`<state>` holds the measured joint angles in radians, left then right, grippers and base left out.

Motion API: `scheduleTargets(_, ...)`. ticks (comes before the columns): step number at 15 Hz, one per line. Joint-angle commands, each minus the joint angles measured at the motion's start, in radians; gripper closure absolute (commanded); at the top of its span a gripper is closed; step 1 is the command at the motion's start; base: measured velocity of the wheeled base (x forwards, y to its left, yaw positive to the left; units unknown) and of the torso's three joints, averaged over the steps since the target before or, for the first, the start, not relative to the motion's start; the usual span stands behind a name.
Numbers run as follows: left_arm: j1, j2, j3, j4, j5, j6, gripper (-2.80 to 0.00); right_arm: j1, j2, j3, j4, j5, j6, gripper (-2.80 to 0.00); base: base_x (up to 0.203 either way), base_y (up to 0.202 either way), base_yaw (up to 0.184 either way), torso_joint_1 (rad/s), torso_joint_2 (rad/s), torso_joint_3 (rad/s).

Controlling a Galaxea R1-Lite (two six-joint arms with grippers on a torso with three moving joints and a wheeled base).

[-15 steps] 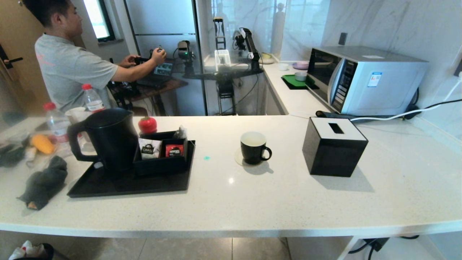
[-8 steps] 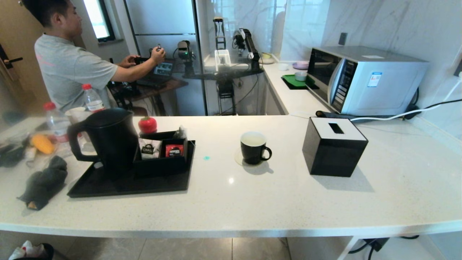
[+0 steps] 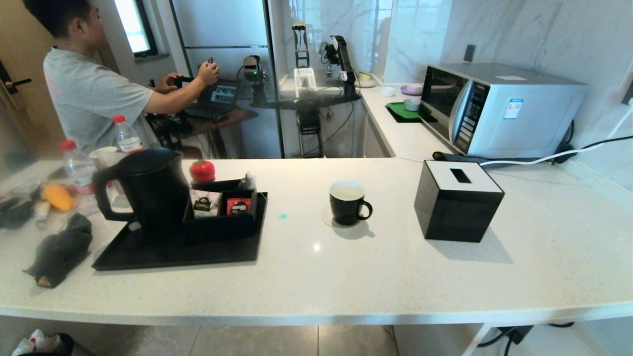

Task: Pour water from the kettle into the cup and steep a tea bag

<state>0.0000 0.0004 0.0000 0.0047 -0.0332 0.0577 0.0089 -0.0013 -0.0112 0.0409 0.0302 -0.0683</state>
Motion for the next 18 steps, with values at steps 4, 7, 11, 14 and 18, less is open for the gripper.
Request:
scheduleTargets(4, 0.002, 0.000, 0.000, 0.001, 0.001, 0.028, 0.00, 0.000, 0.001, -0.001, 0.001, 0.000, -0.001, 0.00, 0.000, 0.000, 0.000, 0.000, 0.00, 0.000)
scheduleTargets(7, 0.001, 0.008, -0.052, 0.020, 0.014, 0.030, 0.00, 0.000, 0.001, -0.001, 0.001, 0.000, -0.001, 0.00, 0.000, 0.000, 0.000, 0.000, 0.00, 0.000)
scheduleTargets(11, 0.007, 0.240, -0.331, 0.105, 0.062, 0.046, 0.00, 0.000, 0.001, -0.001, 0.001, 0.000, -0.001, 0.00, 0.000, 0.000, 0.000, 0.000, 0.00, 0.000)
scheduleTargets(14, 0.017, 0.495, -0.553, 0.117, 0.142, 0.063, 0.00, 0.000, 0.001, -0.001, 0.001, 0.000, -0.001, 0.00, 0.000, 0.000, 0.000, 0.000, 0.00, 0.000)
scheduleTargets(18, 0.042, 0.795, -0.725, 0.060, 0.269, 0.066, 0.00, -0.001, 0.001, -0.001, 0.001, 0.000, -0.001, 0.00, 0.000, 0.000, 0.000, 0.000, 0.00, 0.000)
